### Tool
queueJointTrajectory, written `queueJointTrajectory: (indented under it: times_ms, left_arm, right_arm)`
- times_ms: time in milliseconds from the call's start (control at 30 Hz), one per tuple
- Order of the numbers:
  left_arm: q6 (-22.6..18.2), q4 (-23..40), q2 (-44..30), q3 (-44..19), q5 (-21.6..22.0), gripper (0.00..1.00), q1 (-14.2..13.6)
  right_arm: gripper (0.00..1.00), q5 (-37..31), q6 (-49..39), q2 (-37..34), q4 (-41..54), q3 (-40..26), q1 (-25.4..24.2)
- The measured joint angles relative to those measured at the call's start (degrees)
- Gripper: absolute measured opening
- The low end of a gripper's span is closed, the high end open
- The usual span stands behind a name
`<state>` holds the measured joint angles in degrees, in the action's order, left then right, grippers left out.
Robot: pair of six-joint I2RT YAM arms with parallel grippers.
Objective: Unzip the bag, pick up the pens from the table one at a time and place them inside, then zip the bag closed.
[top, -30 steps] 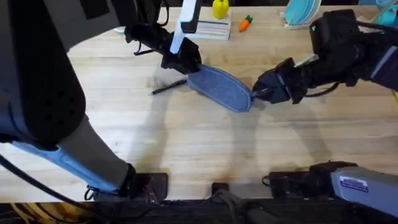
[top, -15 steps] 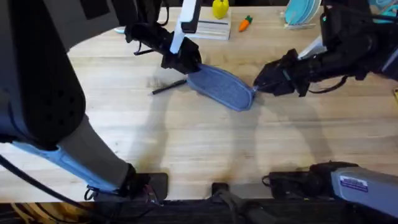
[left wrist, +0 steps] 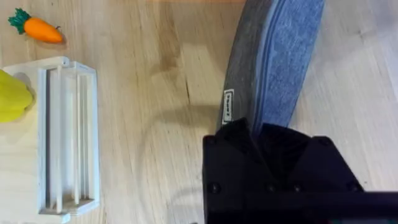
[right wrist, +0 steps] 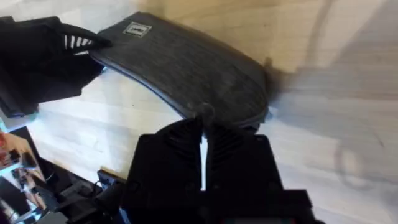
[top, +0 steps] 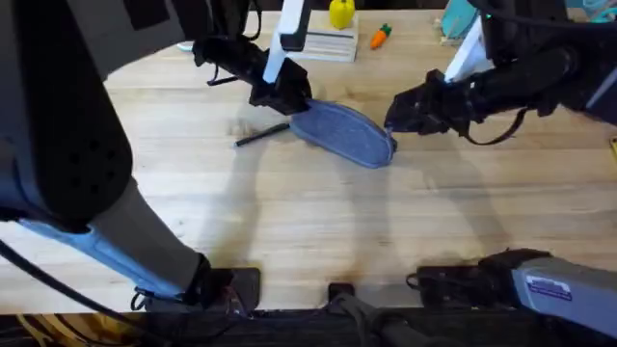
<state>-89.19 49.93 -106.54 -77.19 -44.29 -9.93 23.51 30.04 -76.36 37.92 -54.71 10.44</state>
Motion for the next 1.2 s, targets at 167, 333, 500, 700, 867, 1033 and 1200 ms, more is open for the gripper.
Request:
queueJointTrajectory:
  times_ms: [167,333,500,700,867,1033,1200]
  left_arm:
    - [0.0,-0.2,0.0,0.0,0.2,0.043,0.0]
    - [0.0,-0.3,0.0,0.0,0.2,0.043,0.1]
    - [0.0,-0.5,0.0,0.0,0.2,0.043,0.1]
    - [0.0,-0.4,0.0,0.0,0.3,0.042,0.2]
    - [0.0,-0.4,0.0,0.0,0.3,0.043,0.2]
    - [0.0,-0.4,0.0,0.0,0.3,0.043,0.2]
    - [0.0,-0.4,0.0,0.0,0.2,0.043,0.2]
  right_arm:
    - [0.032,-1.4,3.2,0.0,-4.0,0.0,2.5]
    - [0.032,-4.0,7.0,0.0,-4.9,-0.8,3.1]
    - [0.032,-6.0,10.7,0.0,-8.3,-1.8,3.4]
    - [0.032,-8.9,15.0,-0.5,-13.7,-1.8,5.5]
    - [0.032,-9.4,17.9,-3.2,-18.8,-1.8,8.8]
    - [0.032,-9.3,20.9,-6.0,-24.6,-1.8,12.1]
    - [0.033,-9.1,24.4,-9.4,-30.8,-2.3,15.2]
